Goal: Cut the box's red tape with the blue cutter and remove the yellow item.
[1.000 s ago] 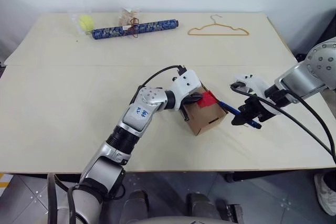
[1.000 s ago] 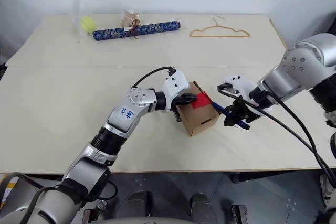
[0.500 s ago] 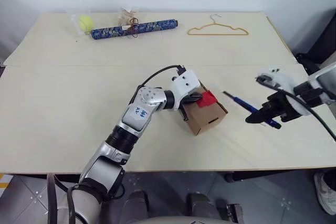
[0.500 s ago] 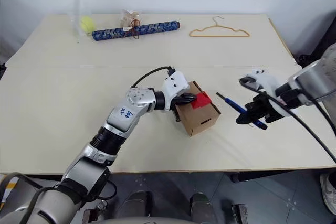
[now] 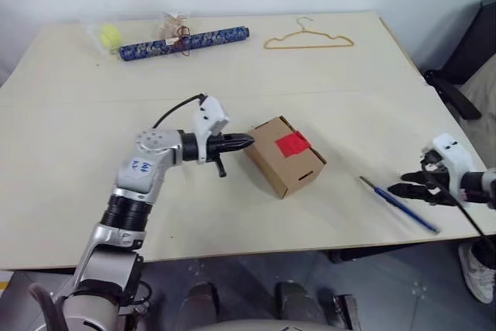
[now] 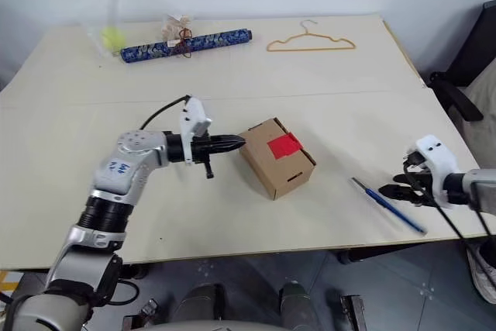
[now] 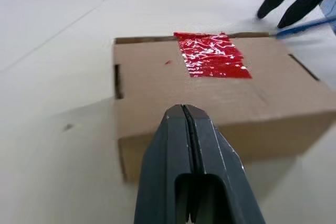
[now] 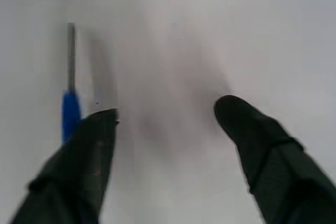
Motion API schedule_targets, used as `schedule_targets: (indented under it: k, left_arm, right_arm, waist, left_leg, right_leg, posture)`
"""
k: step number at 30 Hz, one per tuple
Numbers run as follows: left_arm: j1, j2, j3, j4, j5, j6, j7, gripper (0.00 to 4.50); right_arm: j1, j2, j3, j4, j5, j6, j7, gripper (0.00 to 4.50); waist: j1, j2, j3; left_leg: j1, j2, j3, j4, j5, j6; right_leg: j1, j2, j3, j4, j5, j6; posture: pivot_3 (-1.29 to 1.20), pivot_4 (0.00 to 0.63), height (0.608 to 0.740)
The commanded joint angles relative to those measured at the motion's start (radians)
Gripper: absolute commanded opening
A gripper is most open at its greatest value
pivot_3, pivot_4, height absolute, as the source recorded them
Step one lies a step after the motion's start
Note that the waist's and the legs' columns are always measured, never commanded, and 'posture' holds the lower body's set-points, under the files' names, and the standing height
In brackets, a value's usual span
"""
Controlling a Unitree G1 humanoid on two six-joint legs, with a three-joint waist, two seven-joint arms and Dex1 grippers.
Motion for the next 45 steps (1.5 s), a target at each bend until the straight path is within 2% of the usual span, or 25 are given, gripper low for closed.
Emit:
schedule_targets:
  k: [1,3,5,10,15,16,19,21,27,33,38,45]
  left_arm:
    - [0.064,0.061,0.034,-0.119,-0.059,0.054,-0.041,0.0]
    - [0.12,0.094,0.047,-0.178,-0.08,0.094,-0.037,0.0]
    - [0.163,0.113,0.053,-0.222,-0.092,0.123,-0.025,0.0]
    - [0.247,0.085,0.044,-0.289,-0.085,0.157,0.059,0.0]
    - [0.252,-0.03,0.014,-0.272,-0.016,0.11,0.223,0.0]
    - [0.246,-0.051,0.004,-0.258,0.003,0.105,0.253,0.0]
    - [0.223,-0.086,-0.024,-0.203,0.061,0.076,0.317,0.0]
    - [0.205,-0.106,-0.039,-0.167,0.087,0.062,0.346,0.0]
    - [0.191,-0.114,-0.066,-0.148,0.119,0.08,0.367,0.0]
    - [0.265,-0.027,-0.026,-0.257,0.063,0.146,0.295,0.0]
    - [0.347,0.044,0.014,-0.386,-0.009,0.225,0.246,0.0]
    - [0.433,0.059,0.028,-0.525,-0.066,0.333,0.275,0.0]
  right_arm:
    - [0.012,0.044,-0.112,0.026,-0.088,-0.169,0.039,4.49]
    - [0.002,0.098,-0.151,0.037,-0.112,-0.232,0.052,4.39]
    - [-0.018,0.141,-0.18,0.04,-0.131,-0.259,0.056,3.86]
    - [-0.119,0.26,-0.137,0.058,-0.266,-0.364,0.045,2.09]
    - [-0.237,0.431,-0.06,0.152,-0.435,-0.478,-0.027,0.25]
    - [-0.252,0.461,-0.04,0.181,-0.472,-0.511,-0.035,0.05]
    - [-0.269,0.526,0.006,0.232,-0.546,-0.579,-0.027,0.05]
    - [-0.26,0.563,0.032,0.198,-0.552,-0.526,0.0,0.05]
    - [-0.186,0.624,0.084,-0.117,-0.493,-0.305,0.08,0.05]
    - [-0.121,0.638,0.133,-0.36,-0.472,-0.082,0.08,0.05]
    - [-0.077,0.638,0.155,-0.448,-0.491,-0.022,0.055,0.05]
    - [-0.012,0.609,0.148,-0.559,-0.469,0.064,0.06,0.05]
  waist:
    - [-0.004,0.0,0.0]
    - [-0.007,0.0,0.0]
    - [-0.007,0.0,0.0]
    - [-0.007,0.0,0.0]
    - [-0.006,0.0,0.0]
    - [-0.006,0.0,0.0]
    - [-0.007,0.0,0.0]
    - [-0.008,0.0,0.0]
    - [-0.009,0.0,0.0]
    - [-0.007,0.0,0.0]
    - [-0.004,0.0,0.0]
    - [-0.004,-0.001,0.0]
  left_leg:
    - [0.0,0.0,0.0,0.0,0.0,0.0]
    - [0.001,0.0,0.0,0.001,0.0,0.0]
    - [0.001,0.0,0.0,0.001,0.0,0.0]
    - [0.001,0.0,0.0,0.002,0.0,0.0]
    - [0.001,0.0,-0.001,0.002,0.0,0.0]
    - [0.001,0.0,-0.001,0.002,0.0,0.0]
    - [0.001,0.0,0.0,0.002,0.0,-0.001]
    - [0.001,0.0,0.0,0.002,0.0,-0.001]
    - [0.002,0.0,0.0,0.002,0.001,-0.002]
    - [0.002,0.0,0.0,0.001,0.001,-0.002]
    - [0.001,0.0,0.0,0.001,0.001,-0.002]
    - [0.001,0.0,-0.001,0.001,0.0,-0.002]
  right_leg:
    - [0.001,0.0,0.0,0.0,0.0,0.0]
    - [0.002,0.0,0.0,0.0,0.0,0.0]
    - [0.002,0.0,0.0,0.0,0.0,0.001]
    - [0.002,0.0,0.0,0.0,0.001,0.001]
    - [0.003,0.0,0.0,0.0,0.001,0.002]
    - [0.003,0.0,0.0,0.0,0.001,0.002]
    - [0.003,0.0,0.0,0.0,0.001,0.002]
    - [0.002,0.0,0.0,0.0,0.001,0.002]
    - [0.001,0.0,0.0,0.003,0.001,0.002]
    - [0.001,0.0,0.0,0.004,0.001,0.001]
    - [0.001,0.0,0.0,0.003,0.001,0.001]
    - [0.002,0.0,0.0,0.002,0.001,0.001]
  posture:
    - [0.0,0.15,0.74]
    - [0.0,0.15,0.74]
    - [0.0,0.15,0.74]
    - [0.0,0.15,0.74]
    - [0.0,0.15,0.74]
    - [0.0,0.15,0.74]
    - [0.0,0.15,0.74]
    - [0.0,0.15,0.74]
    - [0.0,0.15,0.74]
    - [0.0,0.15,0.74]
    - [0.0,0.15,0.74]
    - [0.0,0.15,0.74]
